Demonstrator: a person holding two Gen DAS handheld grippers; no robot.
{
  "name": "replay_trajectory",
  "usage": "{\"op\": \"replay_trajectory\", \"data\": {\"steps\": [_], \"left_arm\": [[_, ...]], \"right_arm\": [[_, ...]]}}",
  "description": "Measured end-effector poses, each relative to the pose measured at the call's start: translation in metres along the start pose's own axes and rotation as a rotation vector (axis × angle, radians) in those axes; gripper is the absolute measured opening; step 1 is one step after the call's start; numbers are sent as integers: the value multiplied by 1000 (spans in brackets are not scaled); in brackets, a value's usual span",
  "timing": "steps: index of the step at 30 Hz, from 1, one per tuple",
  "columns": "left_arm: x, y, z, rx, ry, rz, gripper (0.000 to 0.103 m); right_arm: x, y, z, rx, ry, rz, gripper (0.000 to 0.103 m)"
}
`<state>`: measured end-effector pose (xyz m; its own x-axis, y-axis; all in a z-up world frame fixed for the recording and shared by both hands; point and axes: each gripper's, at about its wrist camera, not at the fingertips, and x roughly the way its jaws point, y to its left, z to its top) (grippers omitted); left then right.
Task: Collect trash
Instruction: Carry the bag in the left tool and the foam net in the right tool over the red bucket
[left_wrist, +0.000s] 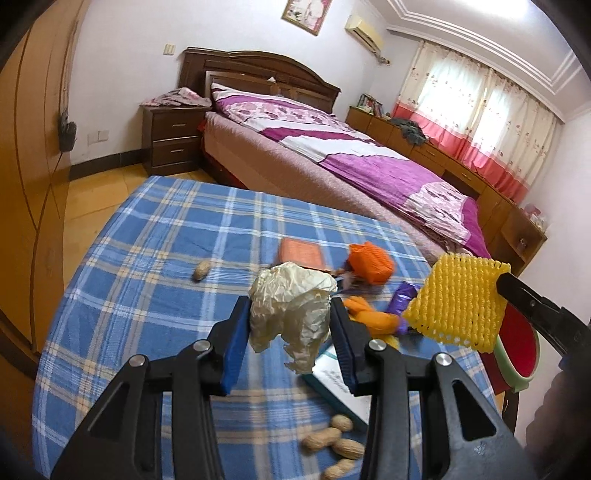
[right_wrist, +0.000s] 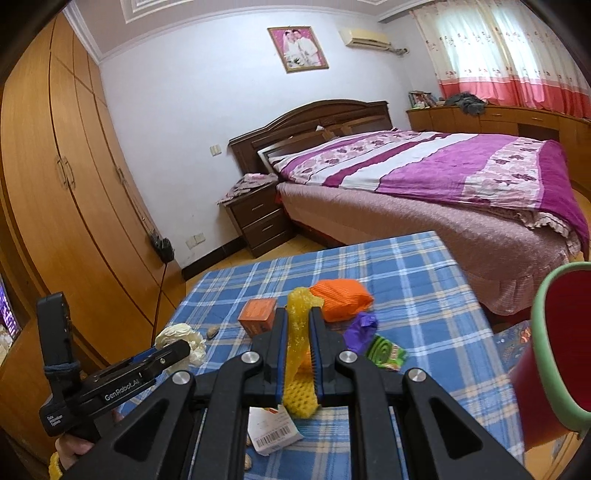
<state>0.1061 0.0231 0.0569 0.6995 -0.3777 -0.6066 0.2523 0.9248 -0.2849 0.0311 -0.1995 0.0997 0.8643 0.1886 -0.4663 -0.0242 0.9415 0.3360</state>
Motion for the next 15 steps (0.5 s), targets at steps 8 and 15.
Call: {"op": "replay_trajectory", "data": {"steps": [8, 15], "left_arm": [[-8, -34, -5, 33, 17, -62, 43], [-12, -63, -10, 56, 40, -120, 43]], "right_arm": [[-33, -29, 0, 75, -34, -38, 13], [-61, -52, -2, 106, -75, -68, 13]]}}
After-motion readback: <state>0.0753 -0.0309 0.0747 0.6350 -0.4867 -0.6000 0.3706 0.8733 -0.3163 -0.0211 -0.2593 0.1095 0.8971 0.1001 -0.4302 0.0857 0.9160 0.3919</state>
